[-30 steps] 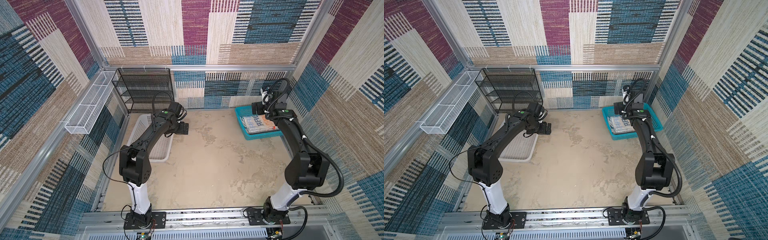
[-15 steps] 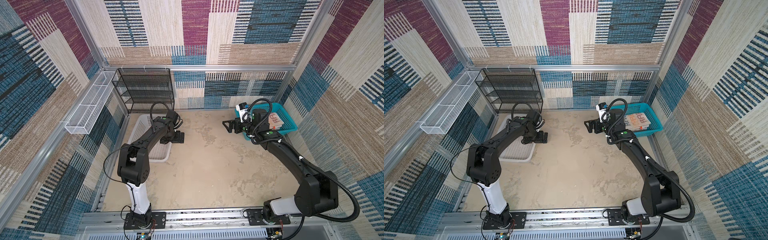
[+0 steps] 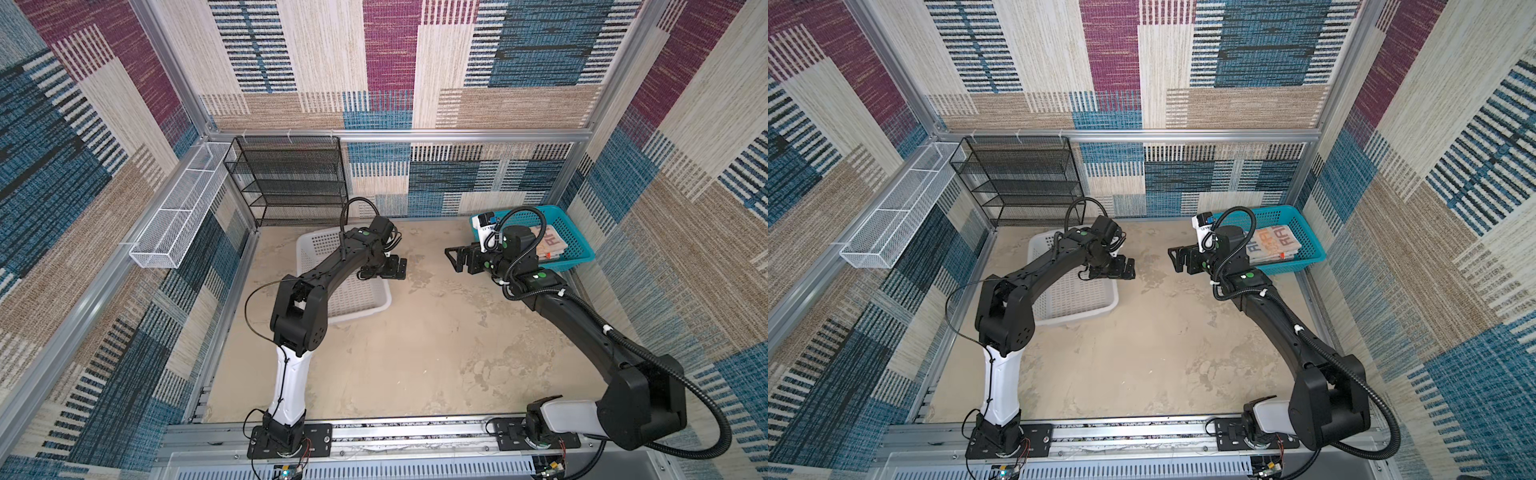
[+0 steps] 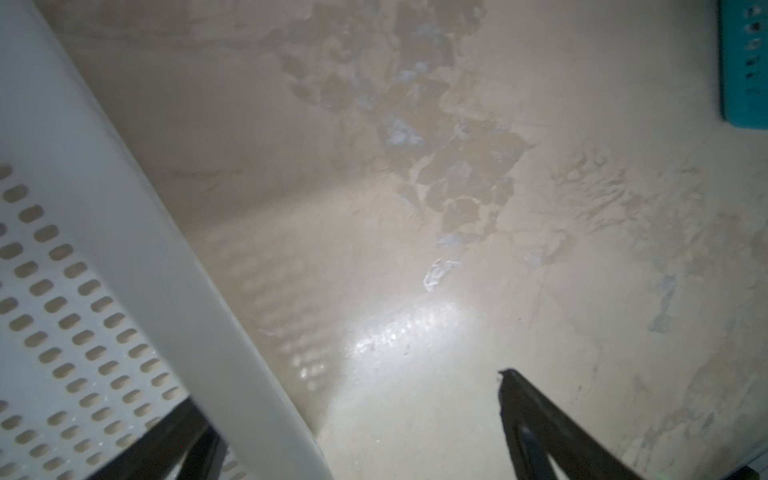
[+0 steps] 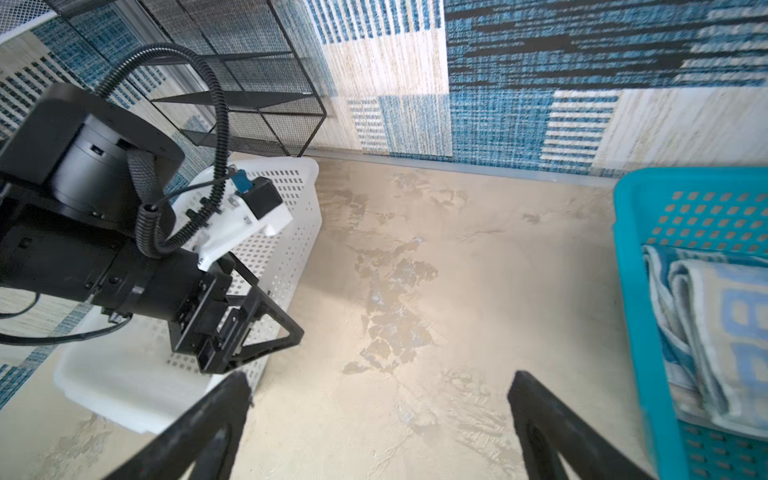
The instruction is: Fold and stack the towels
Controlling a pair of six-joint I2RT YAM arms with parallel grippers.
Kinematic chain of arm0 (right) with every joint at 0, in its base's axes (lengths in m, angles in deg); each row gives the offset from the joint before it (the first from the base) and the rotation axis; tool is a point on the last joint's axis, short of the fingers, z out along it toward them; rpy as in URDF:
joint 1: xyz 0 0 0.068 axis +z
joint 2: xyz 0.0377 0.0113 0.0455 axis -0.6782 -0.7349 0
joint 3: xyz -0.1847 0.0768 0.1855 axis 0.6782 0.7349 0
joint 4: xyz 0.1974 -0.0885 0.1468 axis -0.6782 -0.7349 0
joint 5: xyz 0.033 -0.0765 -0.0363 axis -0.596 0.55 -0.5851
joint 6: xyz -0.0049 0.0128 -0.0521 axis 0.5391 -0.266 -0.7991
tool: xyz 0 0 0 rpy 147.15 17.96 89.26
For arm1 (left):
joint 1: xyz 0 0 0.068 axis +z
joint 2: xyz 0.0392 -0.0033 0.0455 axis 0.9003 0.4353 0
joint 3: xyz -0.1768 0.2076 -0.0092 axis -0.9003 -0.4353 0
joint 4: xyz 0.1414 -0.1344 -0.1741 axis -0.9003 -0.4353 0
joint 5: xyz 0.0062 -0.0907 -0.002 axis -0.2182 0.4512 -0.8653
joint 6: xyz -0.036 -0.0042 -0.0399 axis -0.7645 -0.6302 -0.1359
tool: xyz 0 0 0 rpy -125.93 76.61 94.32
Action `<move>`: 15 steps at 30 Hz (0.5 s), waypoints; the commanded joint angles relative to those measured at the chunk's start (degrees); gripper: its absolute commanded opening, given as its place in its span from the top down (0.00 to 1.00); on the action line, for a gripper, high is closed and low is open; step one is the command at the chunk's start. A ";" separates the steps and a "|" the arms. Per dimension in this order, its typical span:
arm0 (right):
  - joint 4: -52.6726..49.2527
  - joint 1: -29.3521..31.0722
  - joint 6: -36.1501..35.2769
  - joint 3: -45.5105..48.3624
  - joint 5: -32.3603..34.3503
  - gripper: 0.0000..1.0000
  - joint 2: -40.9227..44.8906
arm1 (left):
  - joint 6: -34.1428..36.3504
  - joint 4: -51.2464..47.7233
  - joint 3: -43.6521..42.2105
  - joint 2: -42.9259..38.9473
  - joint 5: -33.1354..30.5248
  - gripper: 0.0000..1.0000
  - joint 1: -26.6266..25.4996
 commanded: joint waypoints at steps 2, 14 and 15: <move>-1.26 -0.58 -0.74 0.52 5.33 0.01 1.93 | -2.60 0.69 7.79 5.04 3.44 0.01 -3.63; -1.98 -8.01 2.90 3.75 8.10 0.01 8.58 | -3.54 0.65 24.15 12.56 6.05 0.01 -9.33; -2.29 -8.06 2.79 3.72 8.37 0.01 8.35 | -2.72 0.77 23.40 10.98 5.20 0.01 -9.29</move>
